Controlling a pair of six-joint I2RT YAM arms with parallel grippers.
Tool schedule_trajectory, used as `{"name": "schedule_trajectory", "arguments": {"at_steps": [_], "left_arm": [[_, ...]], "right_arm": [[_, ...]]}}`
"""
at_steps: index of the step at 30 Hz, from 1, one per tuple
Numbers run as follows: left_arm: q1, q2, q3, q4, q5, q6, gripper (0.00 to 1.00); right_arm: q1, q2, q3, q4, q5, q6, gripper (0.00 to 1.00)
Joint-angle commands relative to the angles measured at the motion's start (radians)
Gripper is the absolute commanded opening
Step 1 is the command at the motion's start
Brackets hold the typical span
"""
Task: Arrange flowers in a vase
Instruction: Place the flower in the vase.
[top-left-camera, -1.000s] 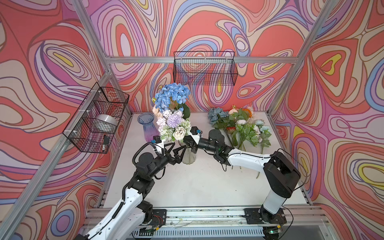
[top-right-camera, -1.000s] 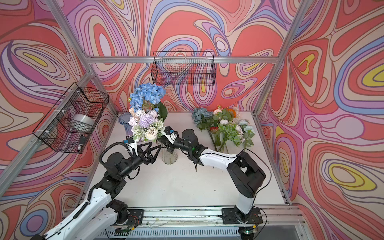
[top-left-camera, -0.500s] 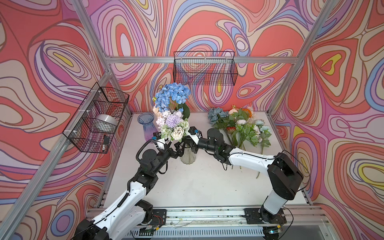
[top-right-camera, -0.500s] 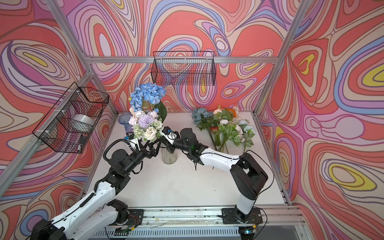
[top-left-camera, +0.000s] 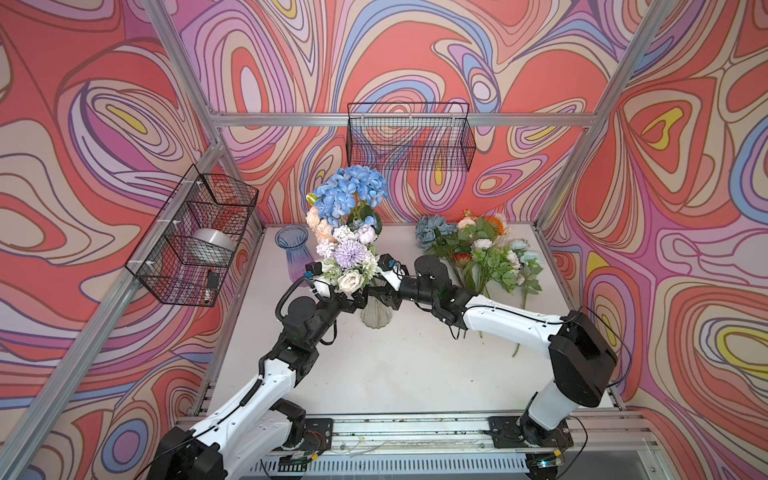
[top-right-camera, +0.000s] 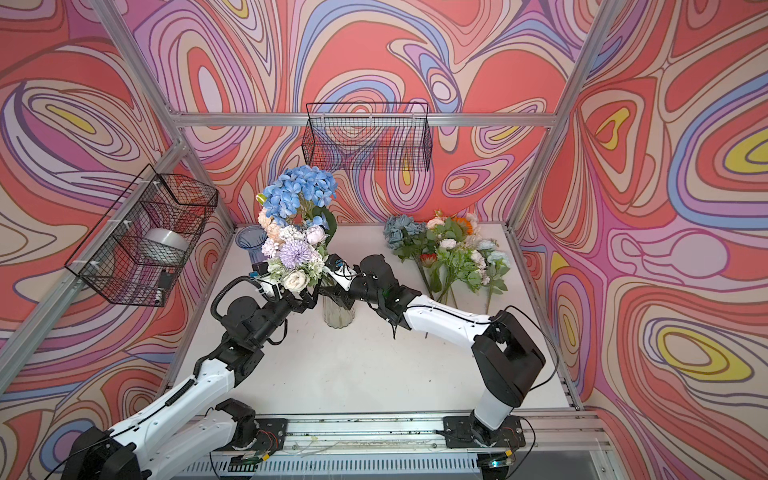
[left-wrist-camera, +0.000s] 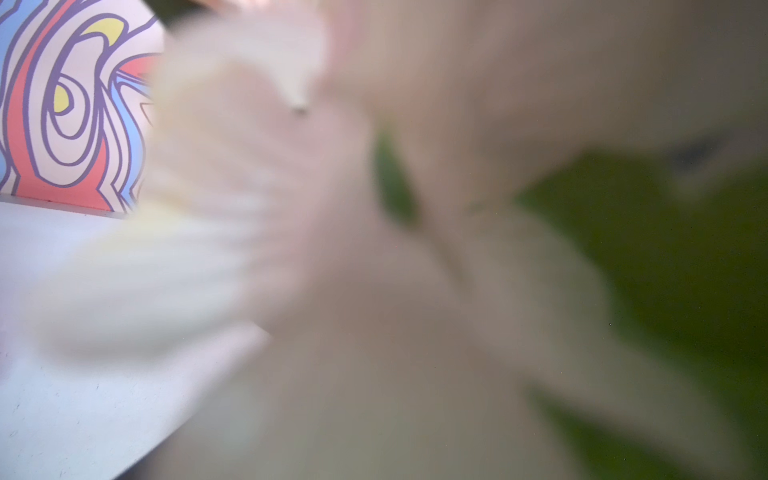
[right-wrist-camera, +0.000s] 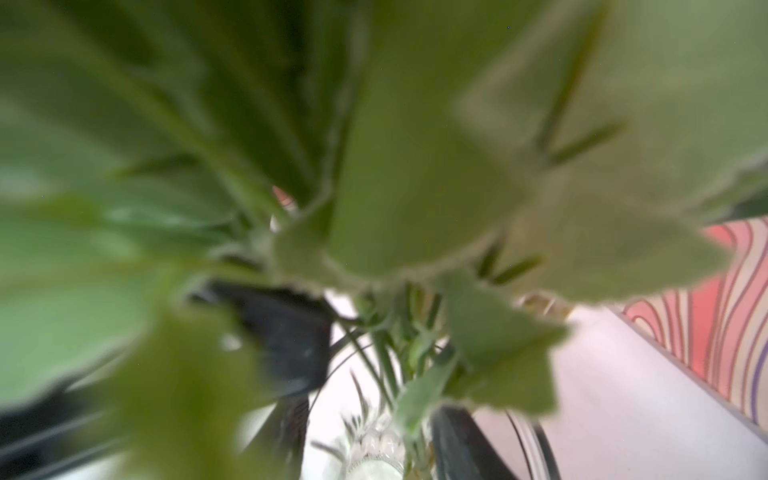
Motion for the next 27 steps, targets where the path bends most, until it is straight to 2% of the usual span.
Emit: {"name": "schedule_trajectory", "arguments": {"at_steps": [1,9,16,19,22,27], "left_arm": [[-0.003,0.007,-0.031,0.049,-0.012,-0.005,1.0],[-0.007,-0.012,-0.071,-0.015,-0.002,-0.02,1.0],[-0.01,0.0,-0.075,-0.054,-0.015,-0.018,1.0],[-0.011,0.008,-0.092,-0.043,-0.016,-0.039,0.99],[-0.013,0.0,-0.099,-0.041,-0.018,-0.045,0.99],[-0.014,-0.017,-0.085,-0.061,-0.015,-0.035,0.99]], "right_arm": [[0.007,-0.066,-0.033,-0.062,0.04,-0.001,0.56],[0.007,-0.167,-0.084,-0.164,0.161,-0.003,0.63],[-0.034,-0.212,-0.104,-0.195,0.392,0.019,0.67],[-0.091,-0.19,-0.071,-0.235,0.491,0.084,0.68],[-0.166,-0.13,0.012,-0.358,0.553,0.17,0.68],[-0.263,-0.016,0.147,-0.546,0.586,0.206,0.67]]}}
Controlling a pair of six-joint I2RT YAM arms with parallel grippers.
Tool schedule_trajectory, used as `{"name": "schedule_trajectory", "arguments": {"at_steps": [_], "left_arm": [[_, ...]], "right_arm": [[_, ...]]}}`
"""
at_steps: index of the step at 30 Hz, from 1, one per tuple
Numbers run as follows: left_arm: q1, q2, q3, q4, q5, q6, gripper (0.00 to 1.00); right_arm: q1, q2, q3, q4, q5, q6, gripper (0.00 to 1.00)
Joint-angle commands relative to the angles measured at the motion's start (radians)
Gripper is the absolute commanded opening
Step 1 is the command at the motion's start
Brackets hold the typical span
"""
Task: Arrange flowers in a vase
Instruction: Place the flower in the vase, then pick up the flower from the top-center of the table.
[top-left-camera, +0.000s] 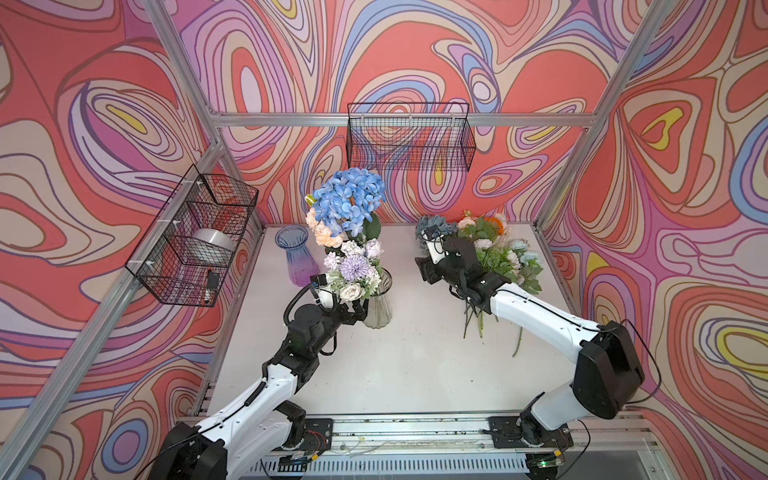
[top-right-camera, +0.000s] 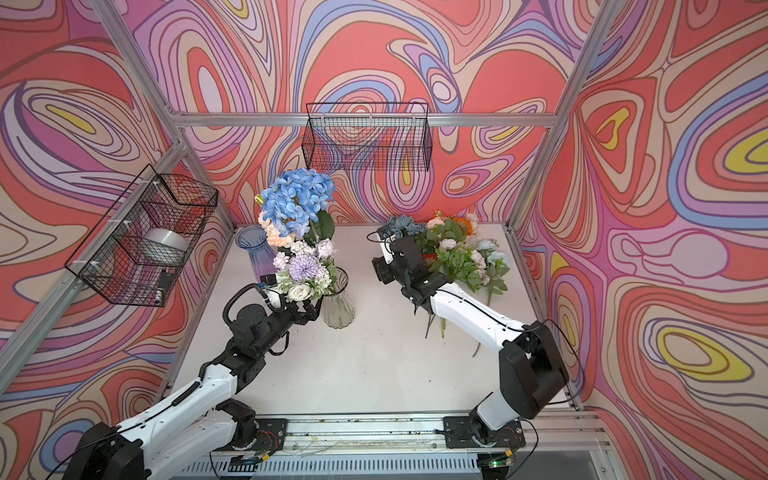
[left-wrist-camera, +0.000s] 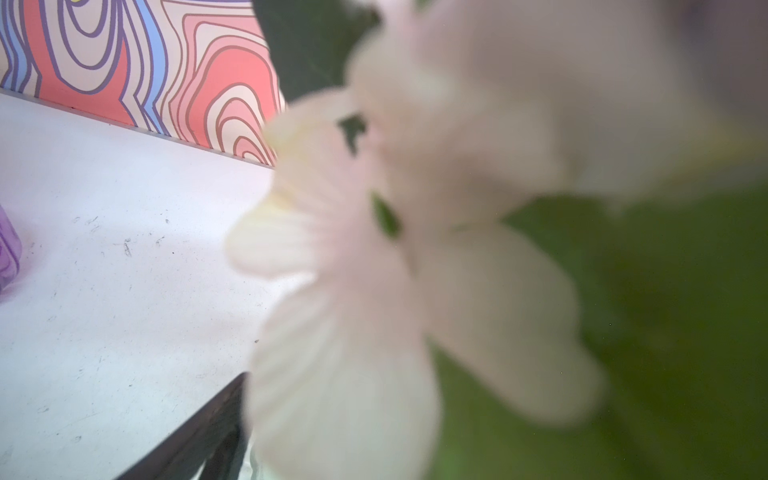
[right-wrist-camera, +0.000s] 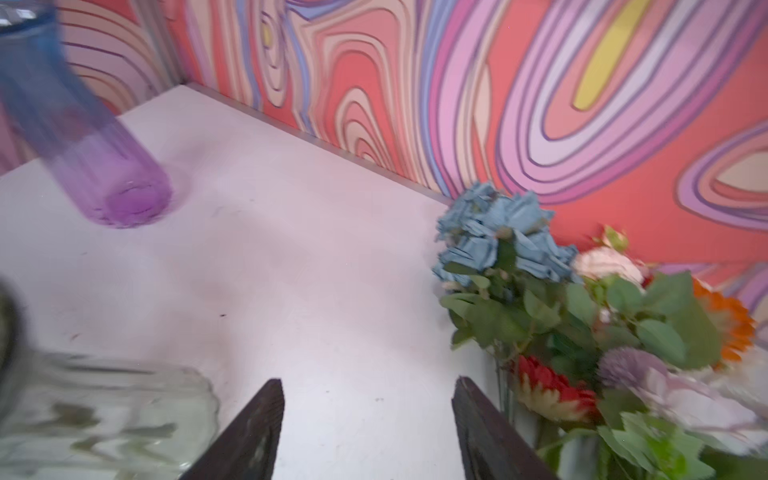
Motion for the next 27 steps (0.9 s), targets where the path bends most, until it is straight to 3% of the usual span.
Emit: {"name": "schedule_trajectory", "arguments": {"at_steps": [1,6,8,11,18,27], "left_arm": [[-0.007,-0.02,0.01,-0.016,-0.005,0.0,0.99],[-0.011,-0.023,0.014,-0.021,0.005,-0.007,1.0],[-0.013,-0.024,0.012,-0.027,0.003,-0.007,1.0],[-0.014,-0.029,0.009,-0.03,-0.004,-0.005,0.99],[-0.017,-0.032,0.018,-0.037,-0.01,0.006,1.0],[-0.016,-0.035,0.011,-0.033,-0.014,0.008,1.0]], "right_arm": [[-0.049,0.078,0.084,-0.197,0.066,0.057,0.67],[-0.122,0.204,0.207,-0.372,0.034,0.038,0.65],[-0.137,0.277,0.255,-0.428,0.027,0.018,0.59],[-0.155,0.358,0.309,-0.471,0.052,0.013,0.53],[-0.176,0.522,0.43,-0.553,0.2,0.026,0.5],[-0.183,0.603,0.455,-0.566,0.271,0.026,0.46]]}}
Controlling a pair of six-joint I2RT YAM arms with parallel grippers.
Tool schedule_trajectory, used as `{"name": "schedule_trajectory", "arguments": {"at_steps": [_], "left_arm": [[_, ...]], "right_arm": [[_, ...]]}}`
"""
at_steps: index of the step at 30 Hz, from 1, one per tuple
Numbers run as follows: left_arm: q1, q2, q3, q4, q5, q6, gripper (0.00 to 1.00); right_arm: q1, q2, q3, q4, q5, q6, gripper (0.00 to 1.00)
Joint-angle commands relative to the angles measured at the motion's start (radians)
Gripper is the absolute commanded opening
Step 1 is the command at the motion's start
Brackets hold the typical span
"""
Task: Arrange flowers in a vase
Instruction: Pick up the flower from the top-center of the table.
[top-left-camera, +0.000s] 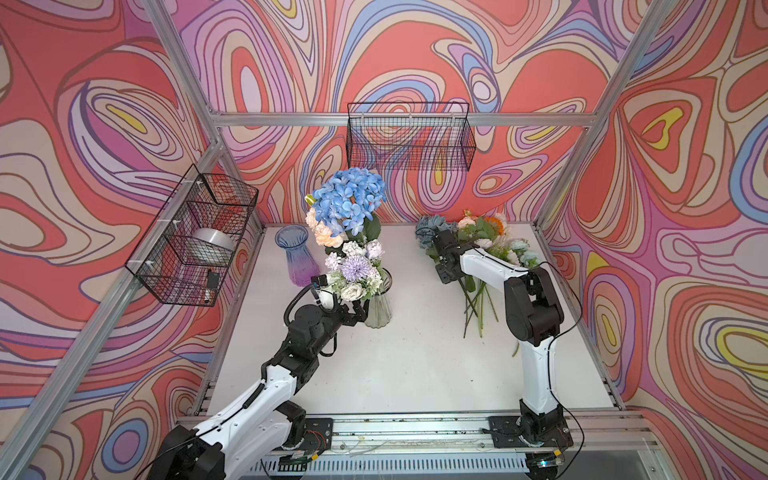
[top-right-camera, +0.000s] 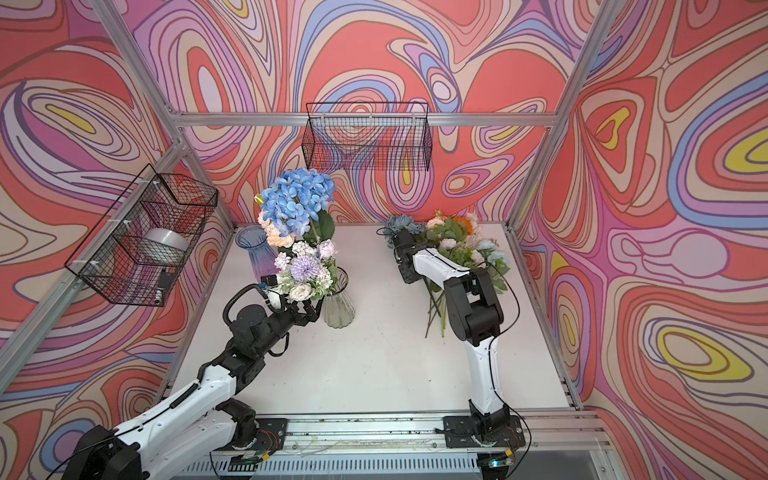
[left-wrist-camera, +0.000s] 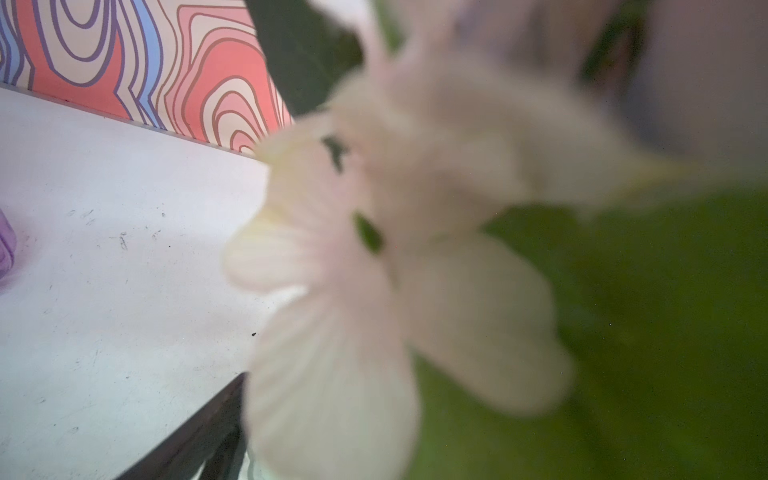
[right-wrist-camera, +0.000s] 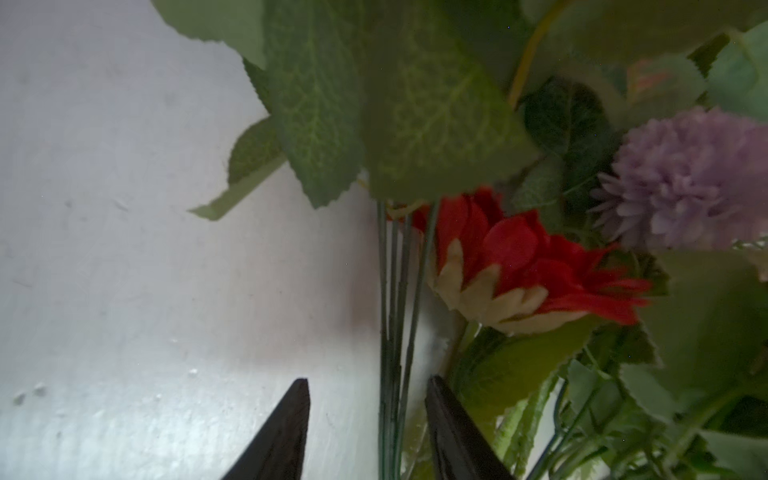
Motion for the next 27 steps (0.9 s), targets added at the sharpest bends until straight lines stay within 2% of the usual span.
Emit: {"name": "schedule_trajectory", "arguments": {"at_steps": [1,5,8,16,23,25,27], "left_arm": [[-0.004,-0.016,0.013,-0.005,-0.014,0.006,1.0],[-0.005,-0.018,0.014,-0.004,-0.013,0.005,1.0],[-0.005,-0.019,0.015,-0.005,-0.013,0.004,1.0],[-0.006,-0.016,0.021,-0.001,-0.012,0.0,1.0],[-0.006,-0.016,0.022,-0.002,-0.008,0.0,1.0],[-0.006,-0.016,0.023,-0.001,-0.009,0.0,1.0],[-0.006,-0.018,0.026,-0.003,-0.009,0.0,1.0]], "right_arm": [[-0.008,0.03,0.023,-0.017,0.026,0.007,0.43],[-0.008,0.042,0.015,-0.016,-0.025,0.016,0.31],[-0.009,0.046,0.012,-0.016,-0.079,0.025,0.27],[-0.013,-0.026,-0.043,0.051,-0.336,0.083,0.27],[-0.014,0.035,0.007,-0.001,-0.196,0.106,0.31],[-0.015,0.049,0.016,-0.005,-0.204,0.109,0.3],[-0.015,0.056,0.016,0.001,-0.216,0.112,0.24]]}}
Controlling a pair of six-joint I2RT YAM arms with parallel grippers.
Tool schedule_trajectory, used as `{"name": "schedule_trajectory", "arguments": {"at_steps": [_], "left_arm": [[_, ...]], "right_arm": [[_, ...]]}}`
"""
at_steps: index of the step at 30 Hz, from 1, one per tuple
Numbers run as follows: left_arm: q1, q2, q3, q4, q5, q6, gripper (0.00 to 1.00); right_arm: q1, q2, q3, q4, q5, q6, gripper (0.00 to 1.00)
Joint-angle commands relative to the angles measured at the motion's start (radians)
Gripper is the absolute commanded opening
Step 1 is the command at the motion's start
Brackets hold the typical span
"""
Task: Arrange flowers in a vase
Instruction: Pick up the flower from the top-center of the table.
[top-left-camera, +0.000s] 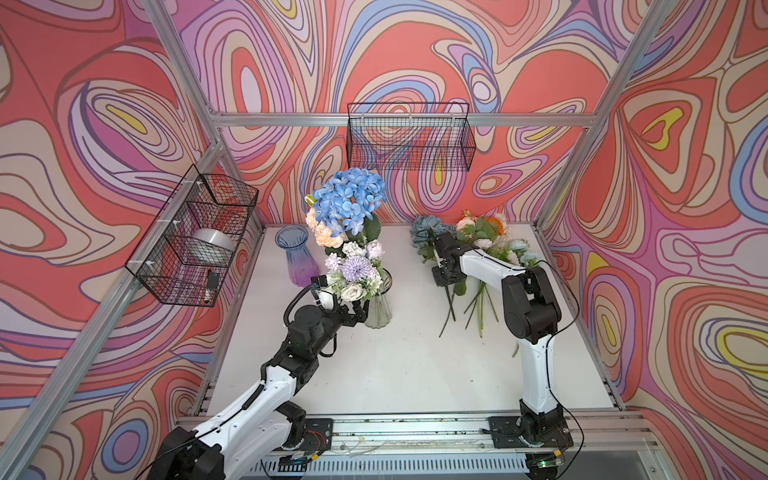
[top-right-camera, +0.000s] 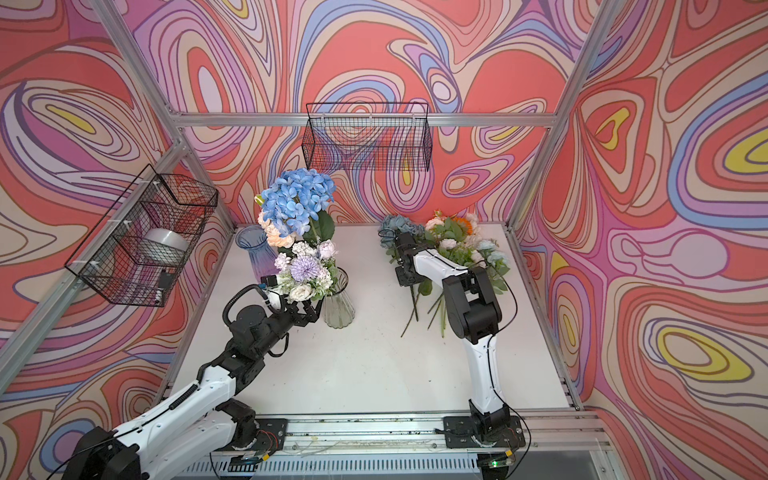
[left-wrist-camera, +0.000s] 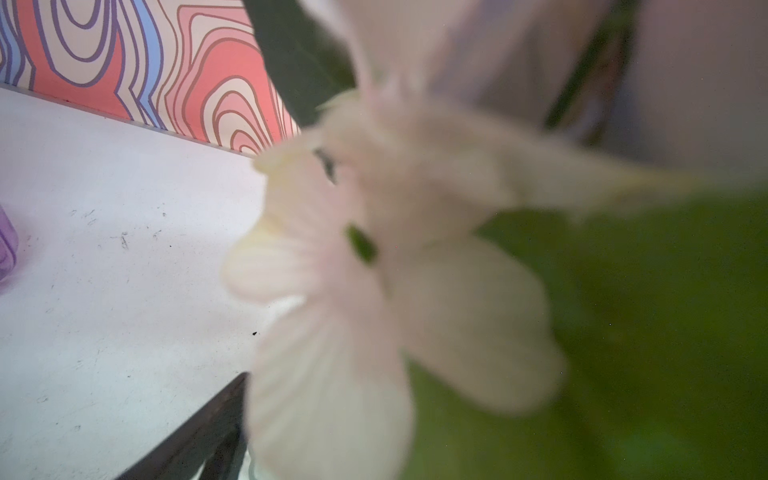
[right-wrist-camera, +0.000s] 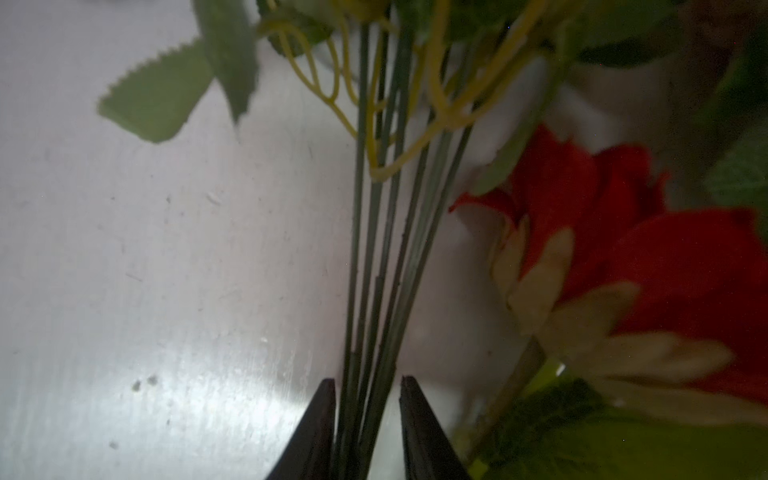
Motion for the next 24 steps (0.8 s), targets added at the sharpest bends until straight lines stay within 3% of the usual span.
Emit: {"name": "schedule_trajectory", "arguments": {"at_steps": [1,5,14,24], "left_arm": [[-0.005,-0.012,0.026,0.003,-0.01,0.001,1.0],[-0.005,-0.011,0.031,-0.003,-0.009,0.003,1.0],[-0.005,-0.012,0.036,-0.003,-0.008,0.005,1.0],[-0.006,-0.028,0.034,-0.005,-0.012,0.005,1.0]], "right_arm": [[-0.003,0.03,0.02,-0.011,0.01,0.022,0.2],[-0.004,0.019,0.016,0.001,-0.008,0.022,0.0],[-0.005,-0.121,-0.051,0.084,-0.087,0.043,0.0],[-0.008,-0.432,-0.269,0.401,-0.224,0.096,0.0]]}}
